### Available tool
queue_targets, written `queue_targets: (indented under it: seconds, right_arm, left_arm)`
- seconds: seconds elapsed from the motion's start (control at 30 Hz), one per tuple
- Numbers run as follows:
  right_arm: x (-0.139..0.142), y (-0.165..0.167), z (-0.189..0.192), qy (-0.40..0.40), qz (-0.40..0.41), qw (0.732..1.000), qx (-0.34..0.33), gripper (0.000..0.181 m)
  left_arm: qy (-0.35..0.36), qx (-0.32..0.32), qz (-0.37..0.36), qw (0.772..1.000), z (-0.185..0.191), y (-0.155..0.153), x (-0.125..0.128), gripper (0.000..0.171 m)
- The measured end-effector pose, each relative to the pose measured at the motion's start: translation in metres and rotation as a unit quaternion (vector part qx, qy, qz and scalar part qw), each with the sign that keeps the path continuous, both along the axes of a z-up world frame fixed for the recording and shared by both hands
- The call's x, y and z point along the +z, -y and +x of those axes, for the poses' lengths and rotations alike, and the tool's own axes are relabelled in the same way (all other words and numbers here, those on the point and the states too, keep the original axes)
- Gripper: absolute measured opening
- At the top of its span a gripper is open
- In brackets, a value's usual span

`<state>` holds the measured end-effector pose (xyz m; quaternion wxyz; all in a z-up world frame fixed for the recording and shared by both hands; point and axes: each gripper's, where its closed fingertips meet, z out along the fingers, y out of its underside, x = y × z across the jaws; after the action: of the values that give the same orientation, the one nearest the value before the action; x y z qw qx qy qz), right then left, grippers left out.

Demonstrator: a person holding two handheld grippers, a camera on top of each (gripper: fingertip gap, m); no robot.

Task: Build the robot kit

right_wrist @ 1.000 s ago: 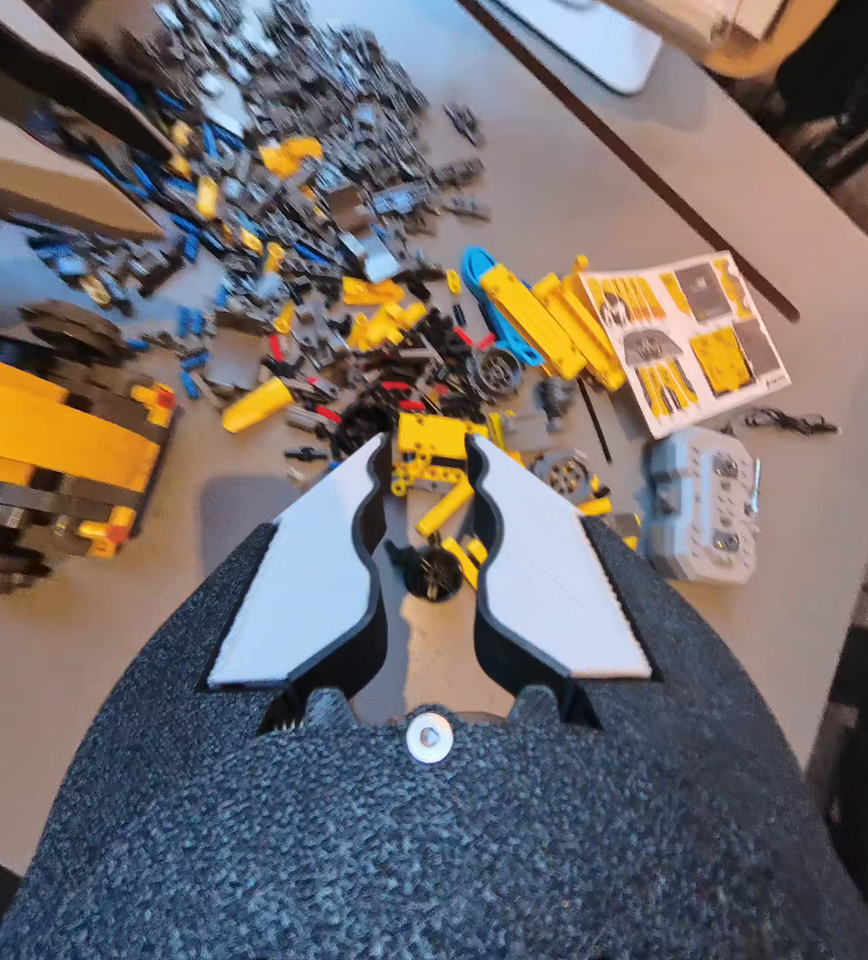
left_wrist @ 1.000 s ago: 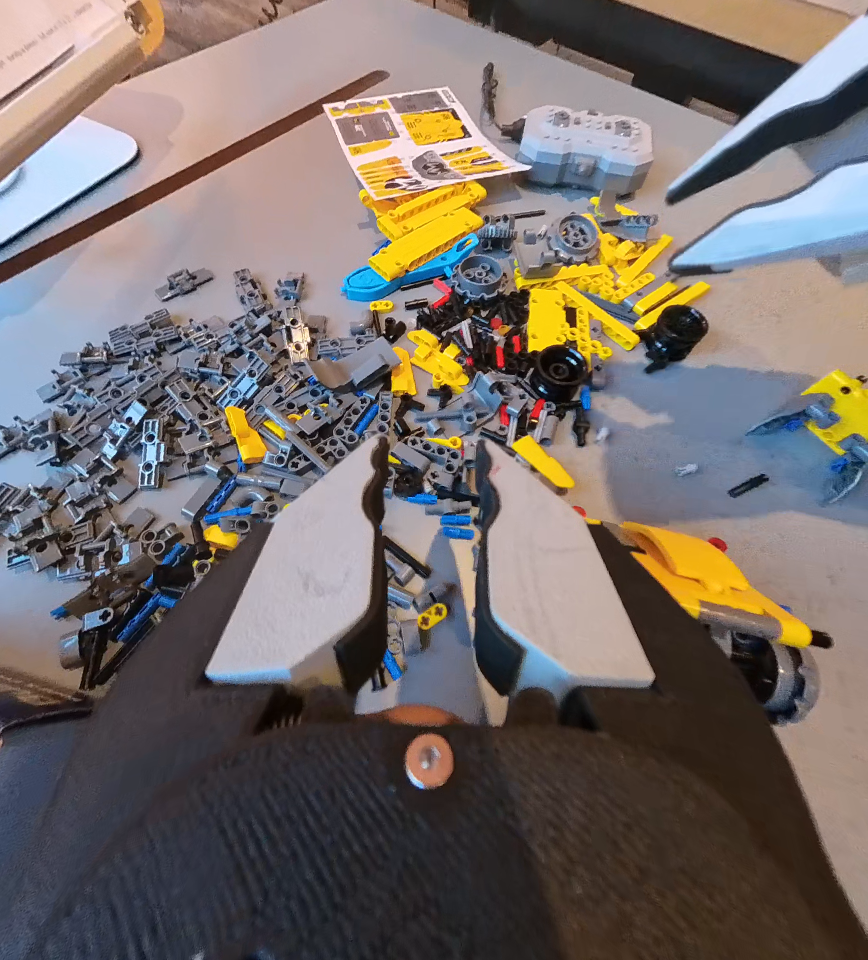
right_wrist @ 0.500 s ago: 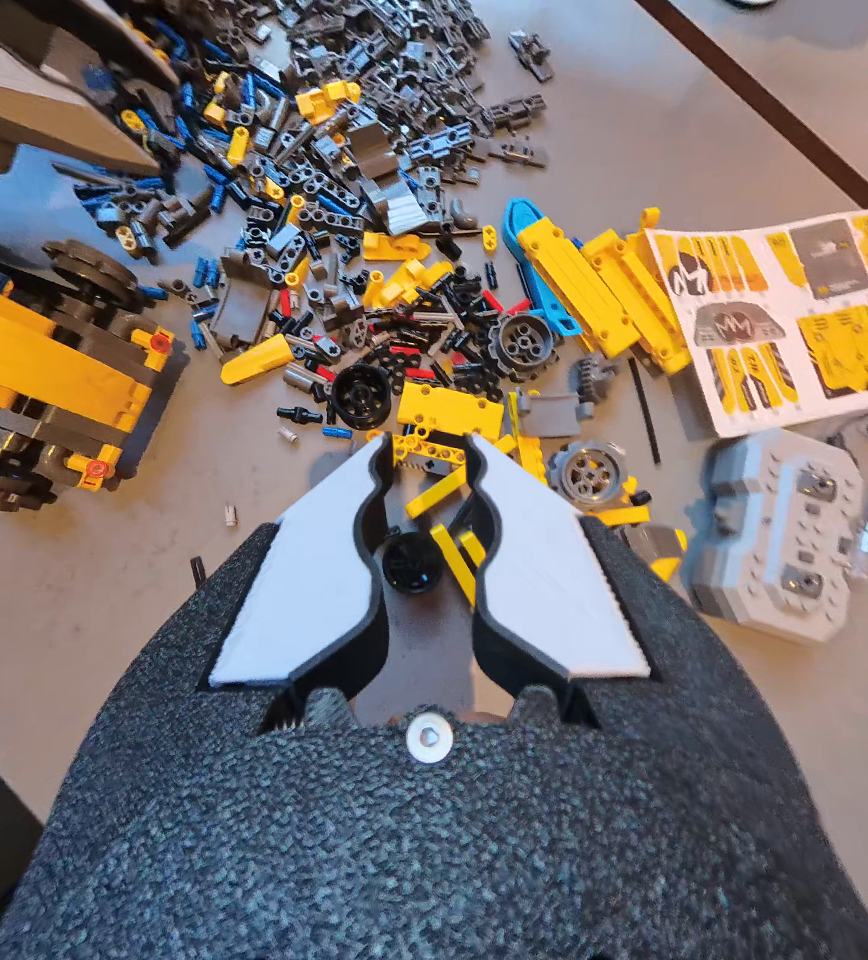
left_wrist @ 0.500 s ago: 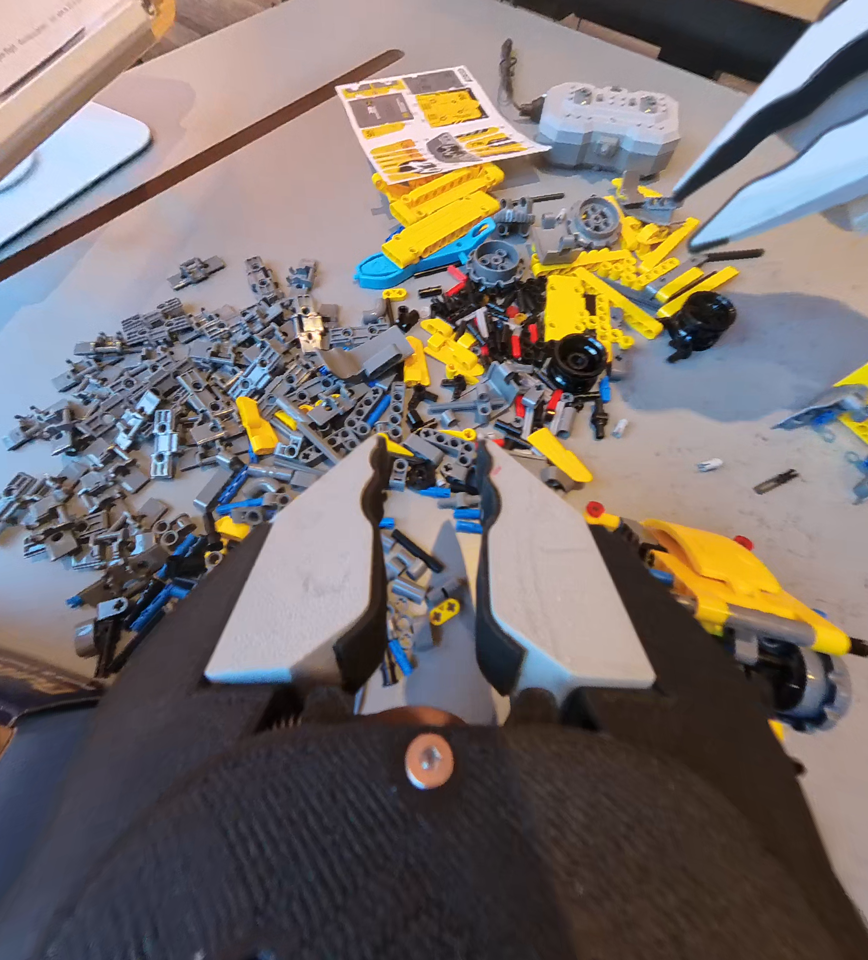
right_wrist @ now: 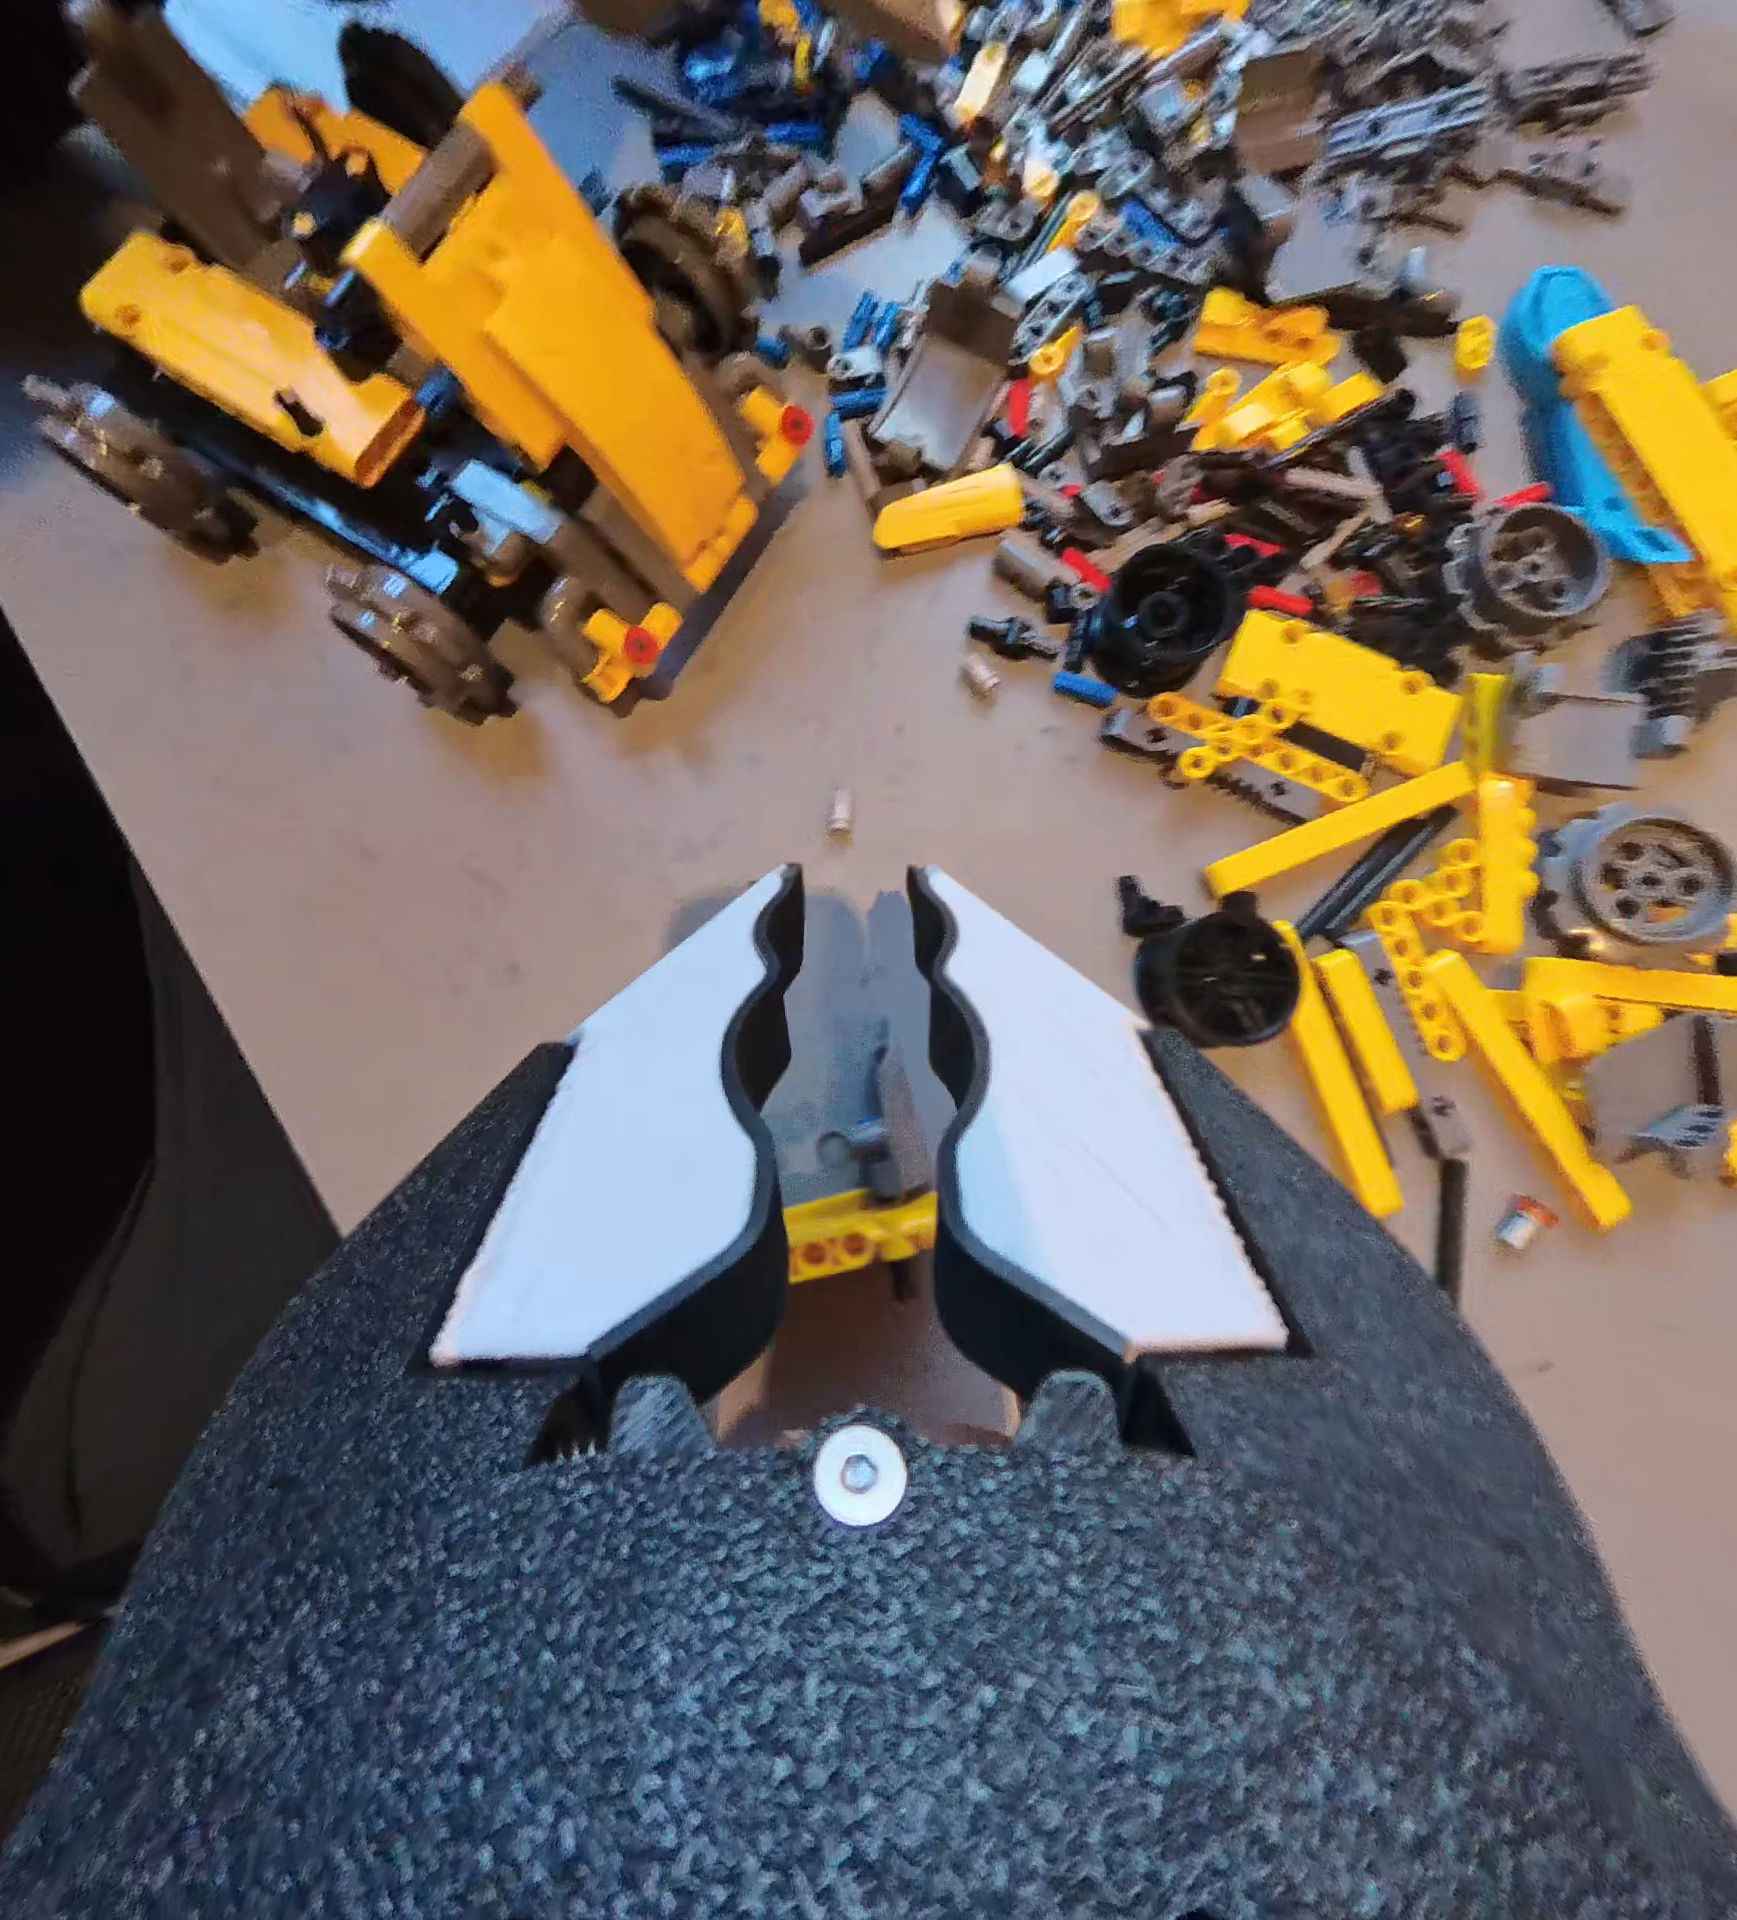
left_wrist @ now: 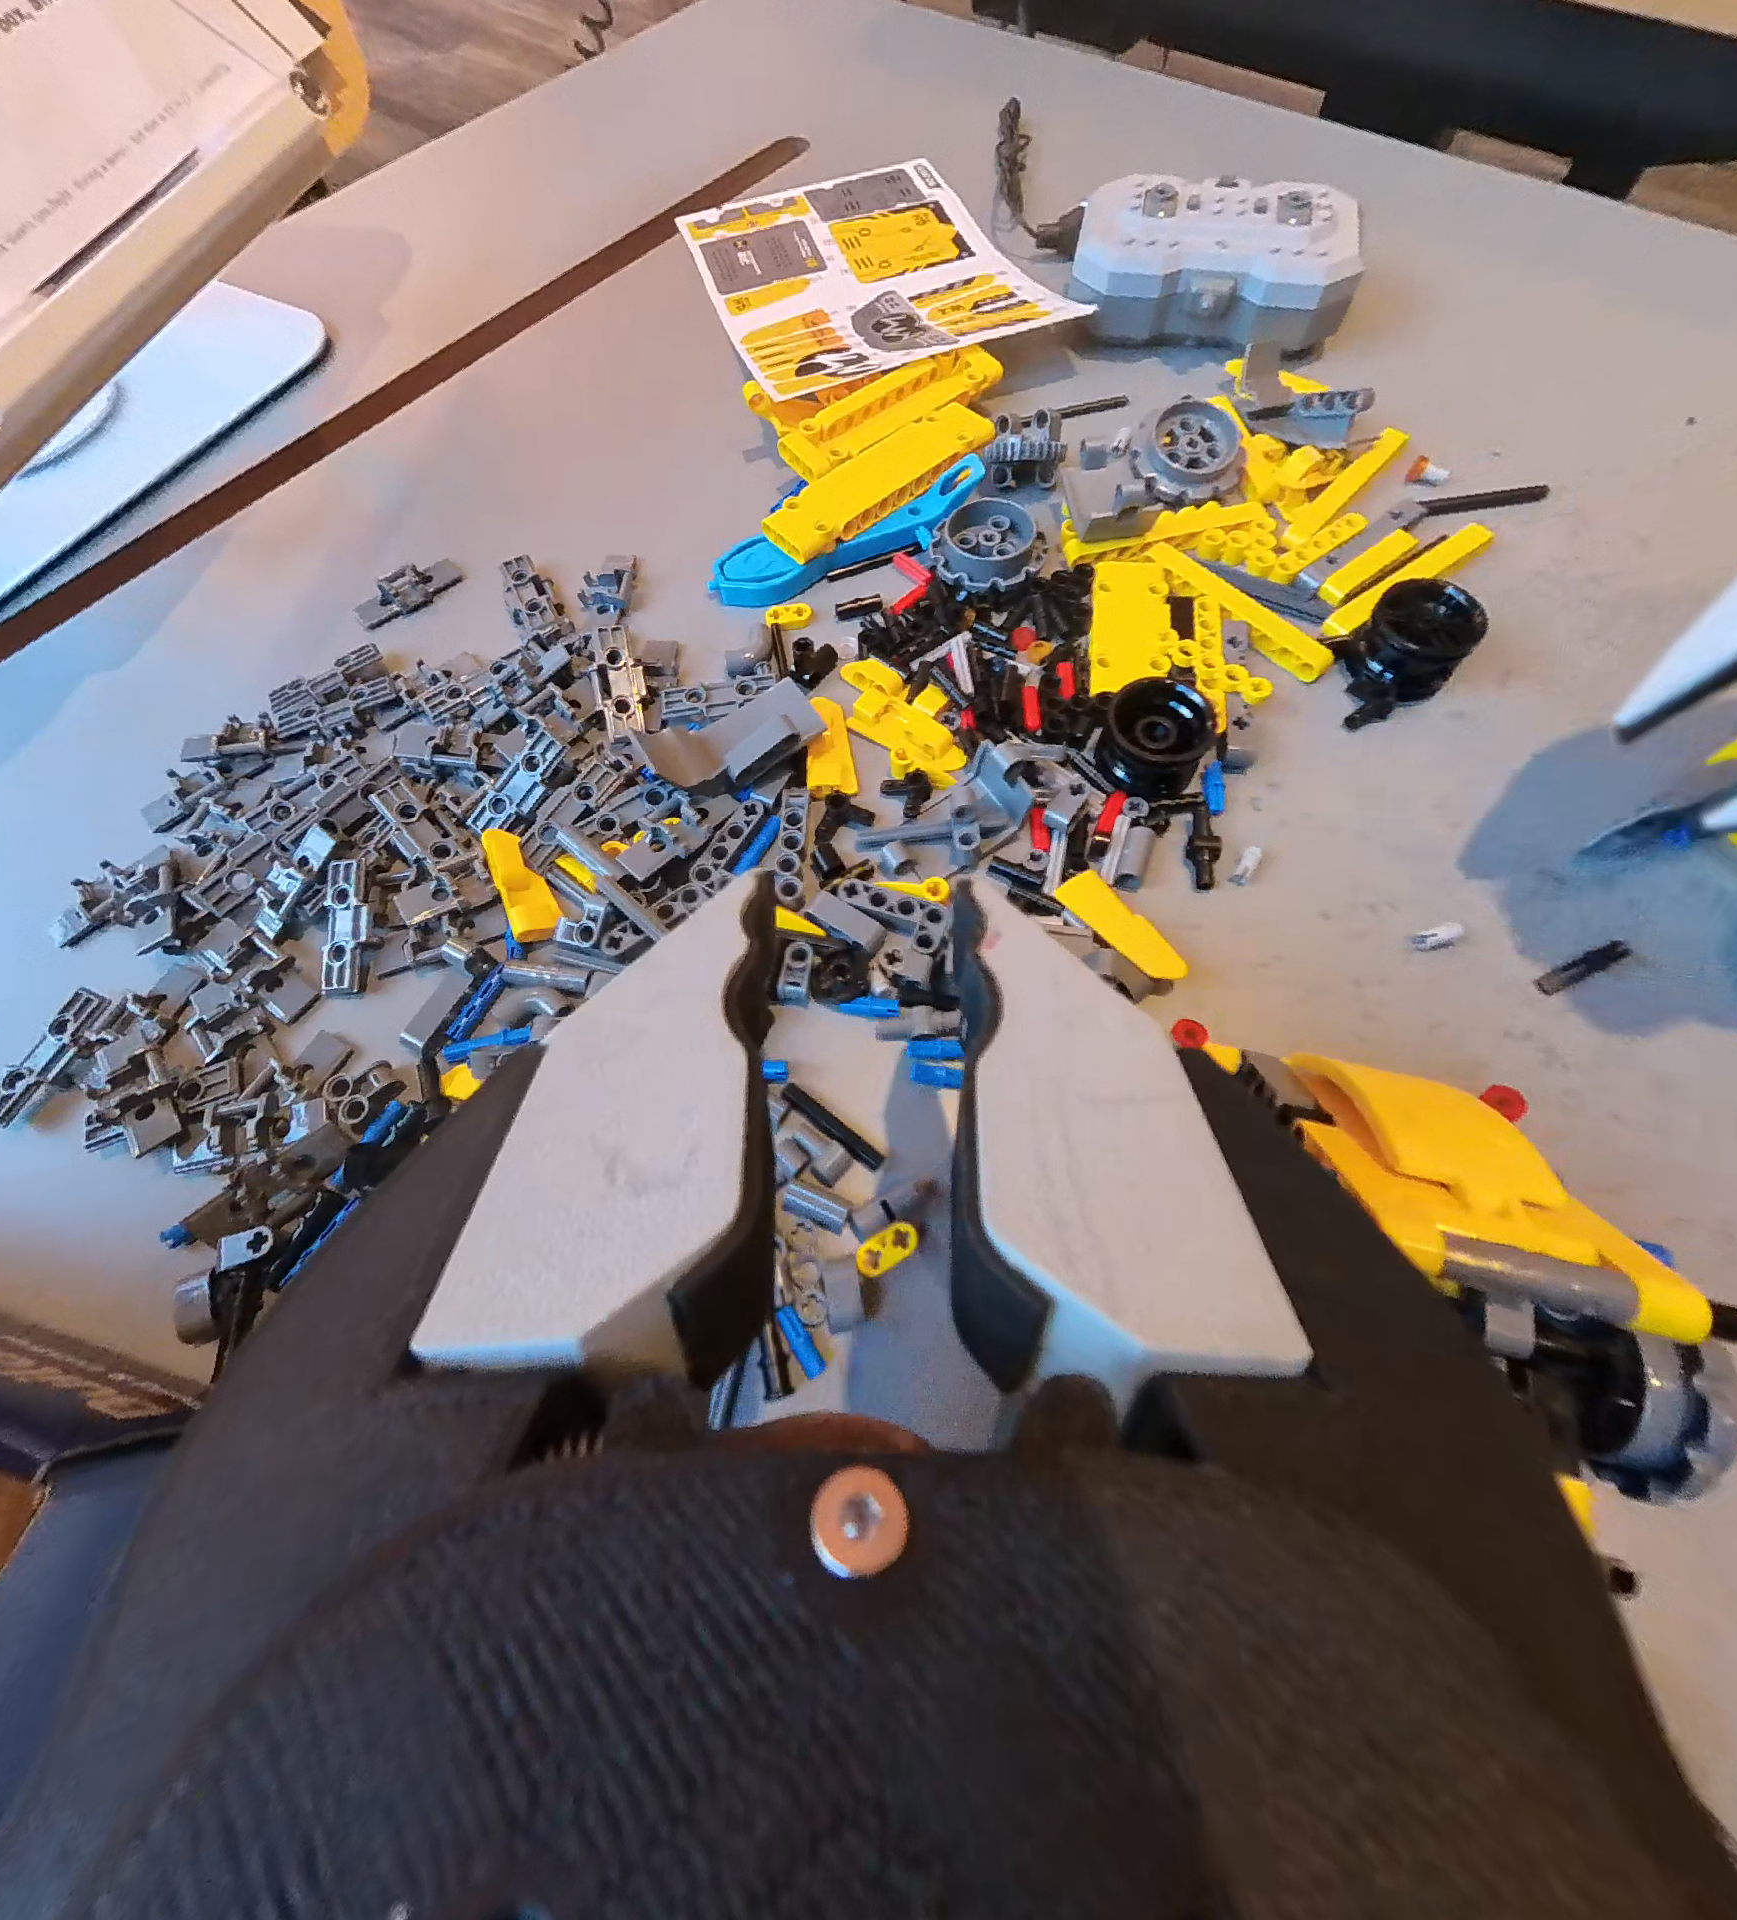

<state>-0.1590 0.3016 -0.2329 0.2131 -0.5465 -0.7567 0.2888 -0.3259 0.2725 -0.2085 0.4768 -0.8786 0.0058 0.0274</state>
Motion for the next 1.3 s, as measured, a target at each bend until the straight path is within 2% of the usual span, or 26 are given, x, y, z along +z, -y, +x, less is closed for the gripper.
queue_targets:
  seconds: [0.2,0.4,0.87,1.3]
  right_arm:
    - [-0.018,0.013,0.0,0.051,0.031,0.998,0.01,0.021]
    - [-0.016,0.012,-0.008,0.057,0.036,0.998,-0.002,0.021]
    - [-0.017,0.004,-0.014,0.076,0.044,0.996,-0.027,0.015]
    - [-0.039,0.014,-0.023,0.112,0.035,0.993,0.015,0.013]
  left_arm:
    - [0.002,-0.005,0.007,1.0,0.002,0.001,0.004,0.032]
    - [0.009,-0.005,0.021,1.0,0.002,0.004,0.012,0.031]
    - [0.021,-0.004,0.011,1.0,0.002,0.005,0.01,0.032]
    - [0.017,-0.006,0.01,1.0,0.003,0.005,0.01,0.033]
